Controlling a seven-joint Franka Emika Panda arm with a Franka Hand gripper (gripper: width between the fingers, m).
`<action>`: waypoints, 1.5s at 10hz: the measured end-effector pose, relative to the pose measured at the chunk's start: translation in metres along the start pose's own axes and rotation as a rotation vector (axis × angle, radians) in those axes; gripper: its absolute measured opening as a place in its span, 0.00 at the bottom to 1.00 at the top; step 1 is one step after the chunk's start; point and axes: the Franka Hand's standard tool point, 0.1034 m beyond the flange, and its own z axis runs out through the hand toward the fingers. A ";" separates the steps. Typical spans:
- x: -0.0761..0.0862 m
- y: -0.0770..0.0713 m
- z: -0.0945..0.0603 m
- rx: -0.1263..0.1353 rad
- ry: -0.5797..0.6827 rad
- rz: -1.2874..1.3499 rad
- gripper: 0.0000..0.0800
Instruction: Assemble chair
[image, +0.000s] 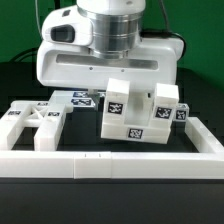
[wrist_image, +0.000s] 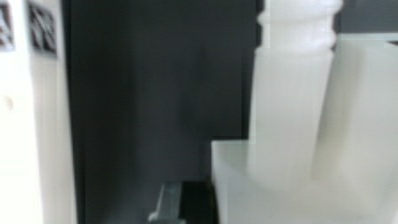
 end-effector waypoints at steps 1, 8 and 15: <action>0.000 0.004 -0.001 0.004 -0.078 0.006 0.04; -0.019 0.012 0.014 -0.006 -0.593 0.017 0.04; -0.038 0.007 0.023 -0.014 -0.691 0.039 0.47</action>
Offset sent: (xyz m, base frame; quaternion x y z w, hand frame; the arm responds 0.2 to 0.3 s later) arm 0.0000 0.0000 0.0000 0.0000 -0.1938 0.0000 0.9810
